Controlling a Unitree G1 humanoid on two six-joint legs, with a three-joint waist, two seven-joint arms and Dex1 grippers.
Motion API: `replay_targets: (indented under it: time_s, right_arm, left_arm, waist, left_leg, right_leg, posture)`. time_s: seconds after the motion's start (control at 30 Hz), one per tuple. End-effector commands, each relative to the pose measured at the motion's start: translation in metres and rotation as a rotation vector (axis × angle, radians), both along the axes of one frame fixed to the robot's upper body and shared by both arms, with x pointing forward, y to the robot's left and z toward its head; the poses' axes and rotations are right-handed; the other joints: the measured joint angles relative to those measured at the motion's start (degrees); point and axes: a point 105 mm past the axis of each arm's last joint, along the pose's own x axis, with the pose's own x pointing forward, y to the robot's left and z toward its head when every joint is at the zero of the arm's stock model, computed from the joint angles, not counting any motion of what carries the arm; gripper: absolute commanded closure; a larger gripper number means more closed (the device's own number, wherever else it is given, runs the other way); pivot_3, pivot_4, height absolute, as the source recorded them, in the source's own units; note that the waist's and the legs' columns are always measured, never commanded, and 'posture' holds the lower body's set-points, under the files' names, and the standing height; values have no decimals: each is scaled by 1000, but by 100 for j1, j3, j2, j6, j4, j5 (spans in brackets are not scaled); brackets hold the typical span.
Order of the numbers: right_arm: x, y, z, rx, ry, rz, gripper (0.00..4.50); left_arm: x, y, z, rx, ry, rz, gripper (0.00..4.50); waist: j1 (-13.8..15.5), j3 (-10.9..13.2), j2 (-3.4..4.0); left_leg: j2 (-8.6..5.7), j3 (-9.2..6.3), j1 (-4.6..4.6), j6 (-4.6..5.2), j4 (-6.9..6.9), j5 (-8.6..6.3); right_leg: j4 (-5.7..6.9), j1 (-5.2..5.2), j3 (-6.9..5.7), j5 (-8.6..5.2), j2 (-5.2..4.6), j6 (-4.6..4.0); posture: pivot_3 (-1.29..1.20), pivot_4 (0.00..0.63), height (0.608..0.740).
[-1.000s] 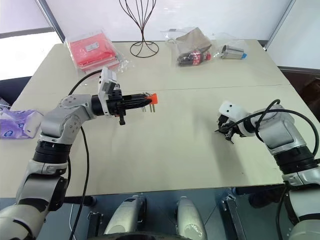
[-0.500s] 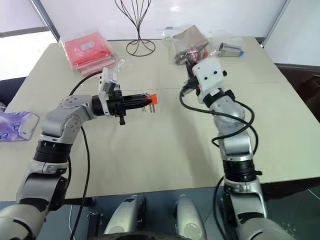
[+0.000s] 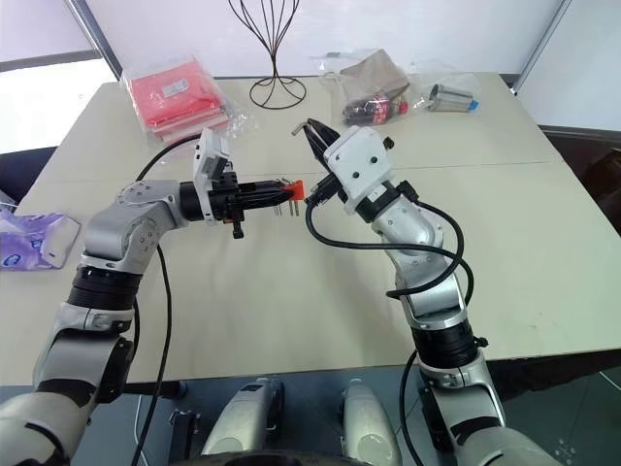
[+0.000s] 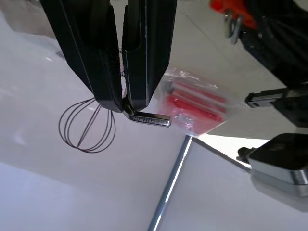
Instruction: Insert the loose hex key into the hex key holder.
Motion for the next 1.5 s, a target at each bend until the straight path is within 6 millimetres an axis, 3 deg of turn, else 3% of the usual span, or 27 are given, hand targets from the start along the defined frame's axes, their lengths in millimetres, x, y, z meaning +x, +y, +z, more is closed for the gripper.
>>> replay_targets:
  time_s: [0.03,0.37,0.87,1.5]
  right_arm:
    - [-12,5,11,9,-23,59,4418]
    - [-16,11,8,1,71,129,4418]
    - [-23,20,15,-7,71,178,4418]
    - [-21,21,8,-30,93,180,4418]
  left_arm:
    - [-1,-1,13,-8,-63,-6,4500]
    - [-2,-2,11,25,-104,-8,4500]
    - [-2,-3,9,25,-104,-9,4500]
    - [-2,-2,11,18,-110,-8,4500]
  waist:
    - [0,0,0]
    - [2,0,0]
    - [1,0,0]
    - [1,0,0]
  left_leg:
    - [0,-1,0,0,0,0]
    - [0,-1,0,0,0,0]
    - [0,-2,0,0,-1,0]
    - [0,-2,0,0,-1,0]
  right_leg:
    - [0,0,0,0,0,0]
    - [0,0,-1,0,0,0]
    - [0,0,-2,0,0,0]
    - [-1,0,-2,0,0,0]
  posture:
    - [0,150,740]
    - [0,150,740]
    - [0,150,740]
    - [0,150,740]
